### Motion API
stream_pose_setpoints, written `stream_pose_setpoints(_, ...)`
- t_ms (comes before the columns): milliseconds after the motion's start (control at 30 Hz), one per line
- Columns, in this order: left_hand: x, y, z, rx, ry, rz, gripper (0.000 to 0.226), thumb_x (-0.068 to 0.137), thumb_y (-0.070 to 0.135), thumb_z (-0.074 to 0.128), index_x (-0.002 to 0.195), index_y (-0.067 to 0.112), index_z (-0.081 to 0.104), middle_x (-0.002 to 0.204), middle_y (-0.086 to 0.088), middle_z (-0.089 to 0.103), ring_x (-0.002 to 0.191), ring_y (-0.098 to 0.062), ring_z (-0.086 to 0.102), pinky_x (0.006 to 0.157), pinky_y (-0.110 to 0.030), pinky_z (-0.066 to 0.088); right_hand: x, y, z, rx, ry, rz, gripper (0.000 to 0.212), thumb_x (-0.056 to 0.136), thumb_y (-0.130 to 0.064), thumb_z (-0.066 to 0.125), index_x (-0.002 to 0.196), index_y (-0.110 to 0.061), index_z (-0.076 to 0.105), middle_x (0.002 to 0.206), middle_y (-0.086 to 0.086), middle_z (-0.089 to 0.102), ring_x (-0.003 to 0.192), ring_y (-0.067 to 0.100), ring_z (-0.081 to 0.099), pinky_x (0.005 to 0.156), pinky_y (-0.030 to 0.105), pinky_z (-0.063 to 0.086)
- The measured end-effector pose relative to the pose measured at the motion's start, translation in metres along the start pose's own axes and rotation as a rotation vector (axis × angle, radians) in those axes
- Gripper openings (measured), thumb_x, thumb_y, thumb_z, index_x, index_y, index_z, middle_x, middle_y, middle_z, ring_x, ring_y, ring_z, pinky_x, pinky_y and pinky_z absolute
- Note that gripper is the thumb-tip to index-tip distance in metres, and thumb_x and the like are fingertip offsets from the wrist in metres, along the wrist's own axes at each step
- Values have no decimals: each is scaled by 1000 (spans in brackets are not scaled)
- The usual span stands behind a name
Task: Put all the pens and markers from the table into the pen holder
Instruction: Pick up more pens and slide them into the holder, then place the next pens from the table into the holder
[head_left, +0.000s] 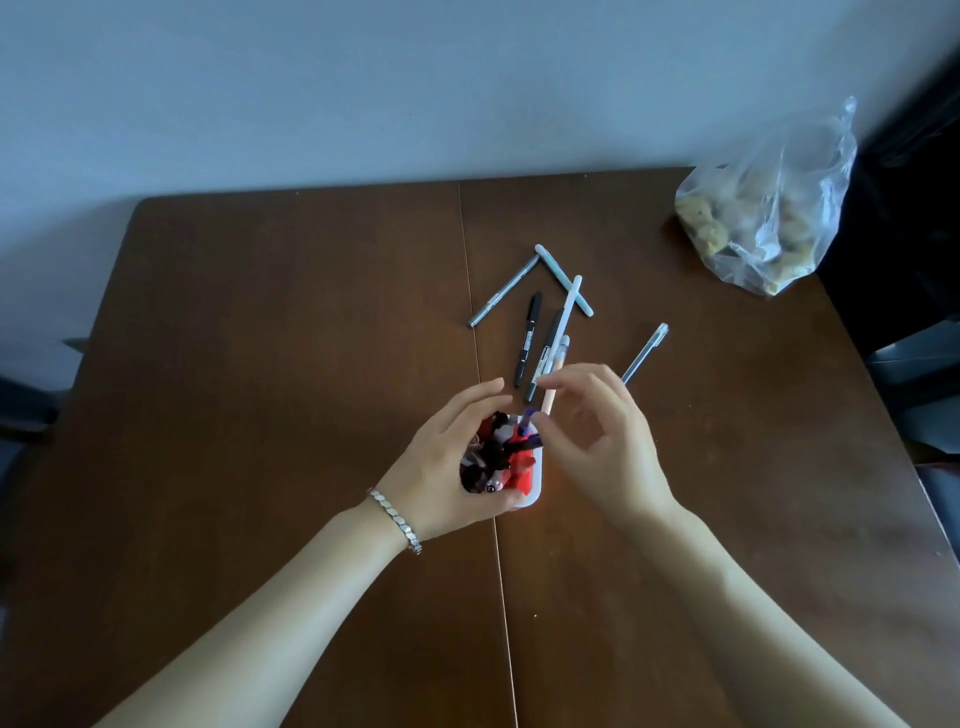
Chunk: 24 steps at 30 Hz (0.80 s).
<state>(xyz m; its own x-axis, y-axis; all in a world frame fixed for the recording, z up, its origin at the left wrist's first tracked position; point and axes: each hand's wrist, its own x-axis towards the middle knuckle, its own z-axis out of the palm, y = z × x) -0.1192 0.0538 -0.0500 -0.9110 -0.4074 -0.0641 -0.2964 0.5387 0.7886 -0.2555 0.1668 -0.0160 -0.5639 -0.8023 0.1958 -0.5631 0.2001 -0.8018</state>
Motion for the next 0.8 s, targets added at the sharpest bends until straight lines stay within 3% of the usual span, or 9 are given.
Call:
stream_pose_setpoints(67,-4,-2,-1,29,-42,-34,104,58,48,78,136,38,11,143,24,11,133,1,19,106,-20,27,-3,3,5,-78,-65,-165,21,90,-14,54,107,-18,64,110,-6,61,106,6,55,92,15,43)
stream_pose_setpoints(133,-7,-3,0,61,-32,-50,114,57,41,83,136,36,2,145,19,4,136,-3,15,107,-25,27,-10,7,13,-239,-221,-176,40,97,-32,34,122,-12,59,130,4,58,130,14,43,105,27,35)
stream_pose_setpoints(200,-6,-3,2,61,-1,-64,116,57,34,85,135,33,-1,145,16,4,135,-3,16,107,-24,28,-16,8,19,-318,-347,-145,66,95,-51,14,138,-9,40,149,2,31,140,13,21,112,33,21)
stream_pose_setpoints(267,-5,-3,2,-8,-3,-112,116,57,29,86,133,36,-1,145,13,14,131,0,22,108,-26,32,-20,7,22,-330,-474,-113,82,84,-66,6,146,-13,14,152,-6,2,143,10,-2,116,30,6)
stream_pose_setpoints(333,-4,-2,1,-72,-27,-160,115,56,29,86,131,42,-1,146,7,27,132,-5,32,109,-30,35,-21,8,20,-273,-608,51,88,77,-73,6,148,-19,6,154,-7,-5,144,11,-10,116,30,-1)
stream_pose_setpoints(400,-3,-1,-1,-80,-47,-180,115,55,32,86,130,45,0,146,3,34,130,-9,38,108,-32,38,-15,15,14,-174,-507,207,68,89,-62,24,144,-21,29,155,1,21,143,18,17,114,30,15)
stream_pose_setpoints(500,-2,-2,-3,-60,-69,-198,110,57,34,85,129,46,3,146,5,33,129,-5,35,103,-31,40,4,51,3,-112,-37,427,28,94,-27,47,115,-16,61,120,5,62,104,16,55,87,24,38)
stream_pose_setpoints(633,0,-2,-2,-24,-74,-220,110,59,33,84,140,33,10,146,4,36,133,-14,38,102,-31,41,50,108,-8,-184,137,831,31,89,-19,51,118,-9,51,120,13,54,89,22,53,76,31,40)
stream_pose_setpoints(800,1,4,-3,-52,-88,-283,110,61,30,83,143,27,10,146,7,33,133,-12,37,104,-26,37,90,132,-1,-284,106,1025,43,87,-12,53,126,-5,35,127,21,47,108,39,55,84,41,46)
